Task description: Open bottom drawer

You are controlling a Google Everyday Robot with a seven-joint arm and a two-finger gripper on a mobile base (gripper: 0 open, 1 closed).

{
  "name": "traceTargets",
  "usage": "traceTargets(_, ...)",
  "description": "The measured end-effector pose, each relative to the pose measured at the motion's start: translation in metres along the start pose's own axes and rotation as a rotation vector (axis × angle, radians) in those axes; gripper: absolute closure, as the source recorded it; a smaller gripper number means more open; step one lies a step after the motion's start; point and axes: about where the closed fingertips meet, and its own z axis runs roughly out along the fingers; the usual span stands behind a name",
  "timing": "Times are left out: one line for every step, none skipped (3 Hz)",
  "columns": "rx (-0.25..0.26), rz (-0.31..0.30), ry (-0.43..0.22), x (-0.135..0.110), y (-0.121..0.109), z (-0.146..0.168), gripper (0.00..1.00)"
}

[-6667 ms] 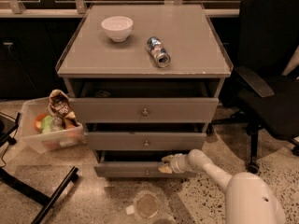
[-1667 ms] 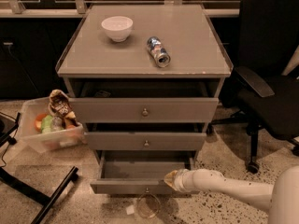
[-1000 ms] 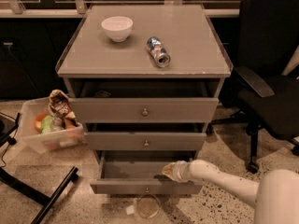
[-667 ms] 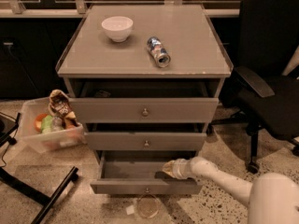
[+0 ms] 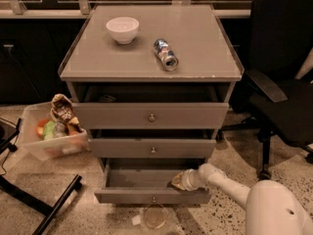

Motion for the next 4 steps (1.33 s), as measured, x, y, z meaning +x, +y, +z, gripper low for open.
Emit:
traceTargets(-0.015, 0.011, 0.021, 0.016, 0.011, -0.006, 0.58)
traceTargets(-0.032, 0.000, 0.033, 0.022, 0.025, -0.015, 0.35)
traceTargets(-0.067, -0.018, 0.051, 0.022, 0.040, -0.022, 0.11)
traceTargets(-0.076, -0.019, 0.056, 0.023, 0.041, -0.023, 0.00)
